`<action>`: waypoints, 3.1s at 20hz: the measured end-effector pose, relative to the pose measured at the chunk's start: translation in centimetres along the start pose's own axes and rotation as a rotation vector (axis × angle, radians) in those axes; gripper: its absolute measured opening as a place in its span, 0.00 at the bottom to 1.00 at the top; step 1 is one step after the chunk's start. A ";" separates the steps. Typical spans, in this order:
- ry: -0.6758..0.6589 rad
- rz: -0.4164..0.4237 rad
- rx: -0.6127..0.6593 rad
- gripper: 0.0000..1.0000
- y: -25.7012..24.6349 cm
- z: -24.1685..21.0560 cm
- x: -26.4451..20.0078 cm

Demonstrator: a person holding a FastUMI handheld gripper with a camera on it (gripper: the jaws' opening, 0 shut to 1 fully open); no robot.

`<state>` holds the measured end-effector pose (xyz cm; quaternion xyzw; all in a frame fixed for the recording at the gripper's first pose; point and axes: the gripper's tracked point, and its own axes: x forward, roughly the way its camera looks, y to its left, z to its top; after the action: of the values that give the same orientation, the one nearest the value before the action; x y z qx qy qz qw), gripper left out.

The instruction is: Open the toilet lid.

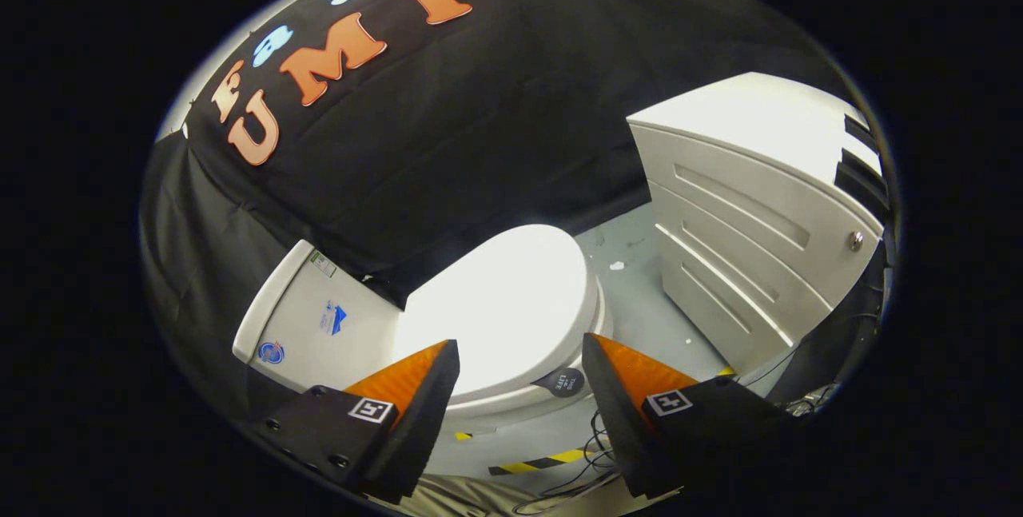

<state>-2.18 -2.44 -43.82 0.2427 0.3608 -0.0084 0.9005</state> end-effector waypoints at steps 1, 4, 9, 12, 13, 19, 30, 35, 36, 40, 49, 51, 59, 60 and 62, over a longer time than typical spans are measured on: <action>0.011 0.004 0.027 0.99 -0.4 -0.5 0.4; 0.056 -0.016 0.098 0.99 -2.5 -2.9 1.8; 0.136 -0.062 0.149 0.99 -6.0 -6.9 4.0; 0.166 -0.064 0.187 0.99 -6.9 -8.3 5.3; 0.178 -0.067 0.199 0.99 -7.3 -8.7 5.8; 0.293 -0.030 0.288 0.97 -8.3 -11.5 7.6; 0.314 0.018 0.514 0.50 -7.8 -13.3 11.1; 0.333 0.052 0.575 0.34 -7.1 -13.4 11.5; 0.313 0.051 0.589 0.30 -7.2 -13.0 11.4; 0.294 0.075 0.643 0.12 -6.5 -12.3 11.0; 0.237 0.032 0.531 0.08 -4.6 -10.7 9.6; 0.192 0.031 0.490 0.08 -3.7 -9.2 9.5; 0.138 0.021 0.241 0.08 2.4 -5.1 5.9; 0.129 0.023 0.212 0.08 3.3 -4.7 5.3; 0.111 0.020 0.155 0.08 4.9 -4.2 4.6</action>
<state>-0.57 4.44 -47.28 0.3155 0.4059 -0.0136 0.8576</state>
